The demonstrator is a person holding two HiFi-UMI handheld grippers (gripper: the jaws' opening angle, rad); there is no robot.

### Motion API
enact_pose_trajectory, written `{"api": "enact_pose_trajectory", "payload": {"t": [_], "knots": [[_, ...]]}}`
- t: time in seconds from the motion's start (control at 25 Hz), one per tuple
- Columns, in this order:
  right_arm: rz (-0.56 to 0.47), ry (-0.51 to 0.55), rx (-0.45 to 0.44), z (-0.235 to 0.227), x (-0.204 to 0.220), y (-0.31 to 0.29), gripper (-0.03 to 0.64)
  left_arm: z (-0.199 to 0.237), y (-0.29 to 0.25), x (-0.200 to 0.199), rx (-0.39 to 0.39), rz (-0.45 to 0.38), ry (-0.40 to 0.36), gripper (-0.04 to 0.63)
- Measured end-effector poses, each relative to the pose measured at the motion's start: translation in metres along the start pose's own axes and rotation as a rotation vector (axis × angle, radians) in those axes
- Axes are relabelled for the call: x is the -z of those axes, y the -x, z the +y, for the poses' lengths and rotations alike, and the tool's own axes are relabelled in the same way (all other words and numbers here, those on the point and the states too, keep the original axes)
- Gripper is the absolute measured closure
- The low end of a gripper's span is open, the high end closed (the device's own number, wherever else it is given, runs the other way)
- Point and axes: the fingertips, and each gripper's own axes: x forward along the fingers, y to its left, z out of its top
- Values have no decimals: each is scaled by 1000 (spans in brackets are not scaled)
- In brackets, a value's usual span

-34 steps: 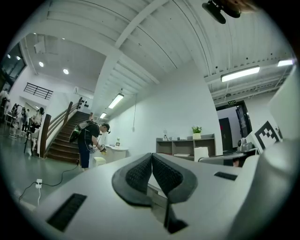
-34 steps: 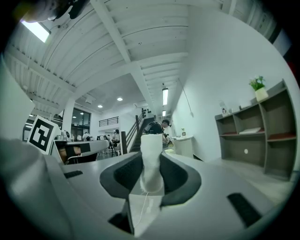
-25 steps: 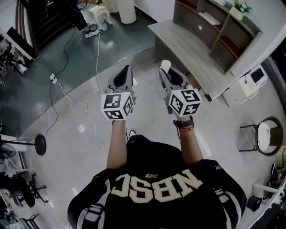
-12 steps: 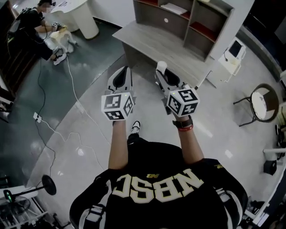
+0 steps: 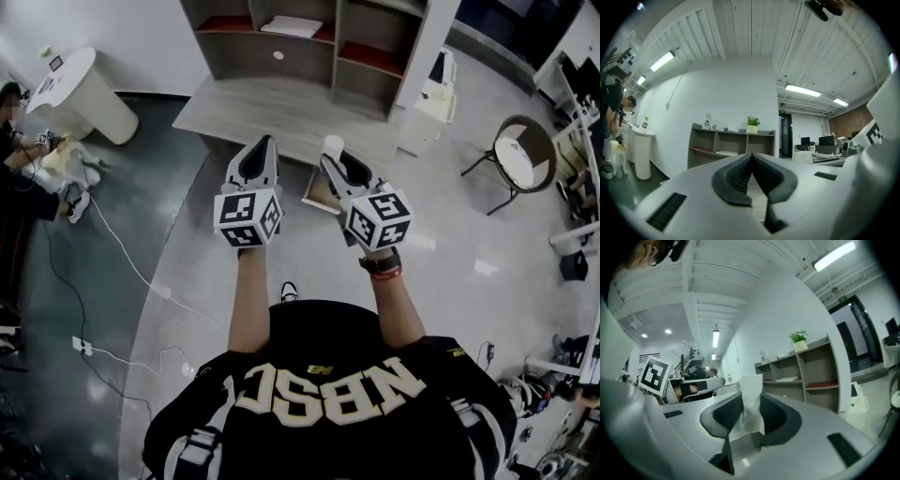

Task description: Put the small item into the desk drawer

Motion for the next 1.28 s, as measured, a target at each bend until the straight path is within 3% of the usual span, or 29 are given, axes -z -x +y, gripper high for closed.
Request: {"api": "enact_pose_trajectory", "payload": {"t": [0.28,0.52,0.72,0.92,1.28], "knots": [[-56,-53,179,-37,-3,-22,492,-3,-54,16,195,51,-21,580],[-52,-69,320,-47,10,-25,492,0,-80,40,271,90,40,580],[-17,-67,411,-62,23,-15,492,-16,-85,66,347,136,-7,580],[25,-57,434,-77,39,-22,492,-13,-94,94,369,169,94,580],[99,-114,369,-116,84,-40,492,-17,-110,138,340,195,117,580]]}}
